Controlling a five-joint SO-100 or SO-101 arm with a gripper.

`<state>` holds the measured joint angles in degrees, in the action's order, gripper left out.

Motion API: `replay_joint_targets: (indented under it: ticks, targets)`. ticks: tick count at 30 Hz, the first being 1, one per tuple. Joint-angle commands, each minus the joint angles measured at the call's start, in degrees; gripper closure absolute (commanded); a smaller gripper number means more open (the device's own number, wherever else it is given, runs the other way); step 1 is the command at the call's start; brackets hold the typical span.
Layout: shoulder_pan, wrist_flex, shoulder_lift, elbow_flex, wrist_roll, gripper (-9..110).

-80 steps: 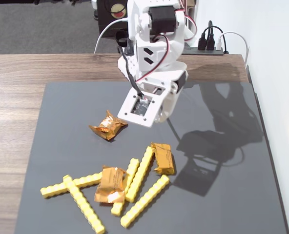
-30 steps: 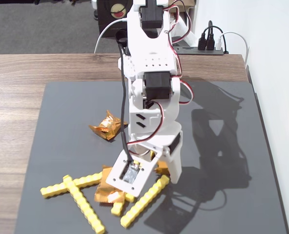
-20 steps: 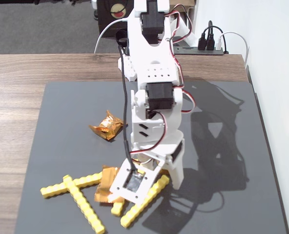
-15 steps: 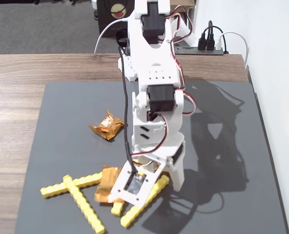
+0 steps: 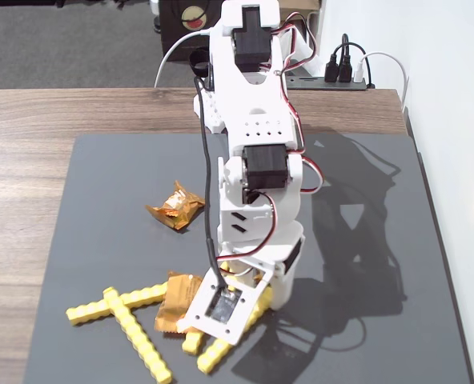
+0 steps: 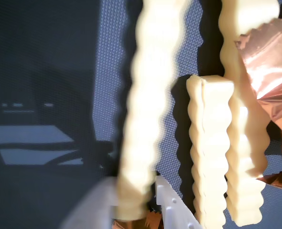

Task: Grab a fry

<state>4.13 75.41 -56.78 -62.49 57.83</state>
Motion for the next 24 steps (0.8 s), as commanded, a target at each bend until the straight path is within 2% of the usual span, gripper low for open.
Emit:
replay_joint_targets:
  ticks: [1,14,24]
  targets:
    - [0.53,-0.44,-0.62,2.55,-0.26,99]
    - [-0.35,2.29,-1.49,6.15,1.58,101]
    - [-2.37,8.53,-8.88,5.10,10.81,101]
